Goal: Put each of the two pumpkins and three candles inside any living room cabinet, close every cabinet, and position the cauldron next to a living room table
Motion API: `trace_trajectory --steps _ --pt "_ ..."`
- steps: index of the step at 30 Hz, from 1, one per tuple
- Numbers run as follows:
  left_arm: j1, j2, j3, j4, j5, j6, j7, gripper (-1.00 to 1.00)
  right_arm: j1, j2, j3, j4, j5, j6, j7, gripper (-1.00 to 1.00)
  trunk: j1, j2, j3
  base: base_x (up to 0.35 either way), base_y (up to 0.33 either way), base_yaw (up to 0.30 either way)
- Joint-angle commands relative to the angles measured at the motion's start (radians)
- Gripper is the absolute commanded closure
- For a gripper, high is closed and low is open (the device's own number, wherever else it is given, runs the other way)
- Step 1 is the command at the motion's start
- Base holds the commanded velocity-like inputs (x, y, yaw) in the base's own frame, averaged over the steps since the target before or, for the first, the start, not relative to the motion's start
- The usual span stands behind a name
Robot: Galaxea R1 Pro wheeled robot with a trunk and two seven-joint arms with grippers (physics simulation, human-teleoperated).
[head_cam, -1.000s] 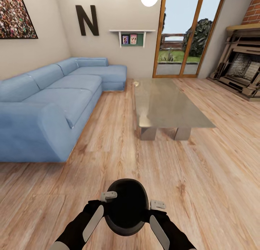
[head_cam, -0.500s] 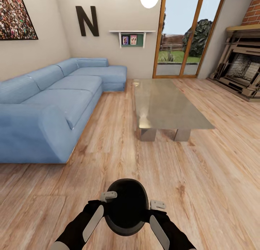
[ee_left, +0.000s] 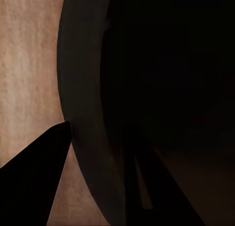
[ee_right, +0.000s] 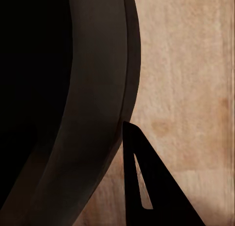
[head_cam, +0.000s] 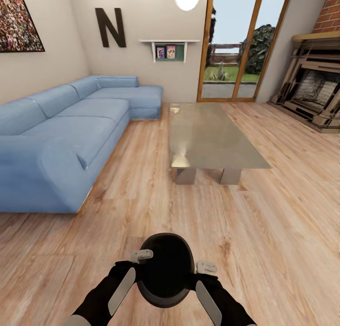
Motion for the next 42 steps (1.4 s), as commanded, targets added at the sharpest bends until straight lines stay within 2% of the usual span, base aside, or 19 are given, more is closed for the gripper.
trace_trajectory --steps 1,23,42 --pt "-0.001 -0.006 0.003 -0.004 0.039 -0.002 0.010 1.00 -0.001 0.000 -0.042 -0.003 0.008 0.008 -0.007 1.00 0.000 0.000 -0.001 0.061 -0.290 0.000" --pt "-0.001 -0.005 0.003 -0.004 0.039 -0.002 0.010 1.00 -0.001 0.000 -0.042 -0.003 0.008 0.008 -0.007 1.00 0.000 0.000 -0.001 0.214 -0.202 0.000" --pt "-0.001 -0.005 0.003 -0.004 0.039 -0.002 0.010 1.00 -0.001 0.000 -0.043 -0.003 0.008 0.008 -0.006 1.00 0.000 0.000 -0.001 0.248 -0.073 0.000"
